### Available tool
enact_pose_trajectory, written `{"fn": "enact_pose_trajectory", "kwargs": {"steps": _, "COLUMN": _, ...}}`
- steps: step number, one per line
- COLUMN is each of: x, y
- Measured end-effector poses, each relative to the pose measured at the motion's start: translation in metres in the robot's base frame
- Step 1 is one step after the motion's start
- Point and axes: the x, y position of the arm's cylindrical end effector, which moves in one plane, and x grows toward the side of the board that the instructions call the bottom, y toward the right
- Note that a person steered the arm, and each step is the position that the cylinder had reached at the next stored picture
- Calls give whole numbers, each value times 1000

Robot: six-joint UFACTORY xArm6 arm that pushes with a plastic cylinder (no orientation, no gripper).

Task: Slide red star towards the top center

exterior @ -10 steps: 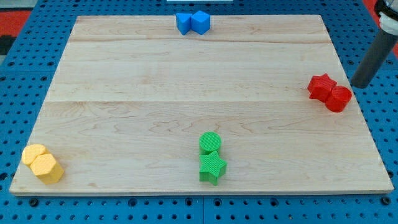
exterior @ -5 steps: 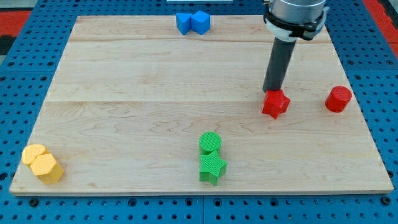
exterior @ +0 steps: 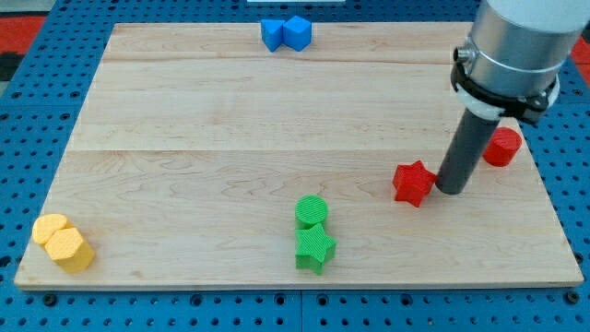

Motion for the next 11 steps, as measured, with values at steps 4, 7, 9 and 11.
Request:
{"fn": "enact_pose_trajectory", "kwargs": {"steps": 4, "x": -81, "y": -128}}
{"fn": "enact_pose_trajectory", "kwargs": {"steps": 7, "x": -64, "y": -178}}
{"fn": "enact_pose_trajectory", "kwargs": {"steps": 9, "x": -80, "y": -226}}
{"fn": "enact_pose_trajectory", "kwargs": {"steps": 11, "x": -123, "y": -203}}
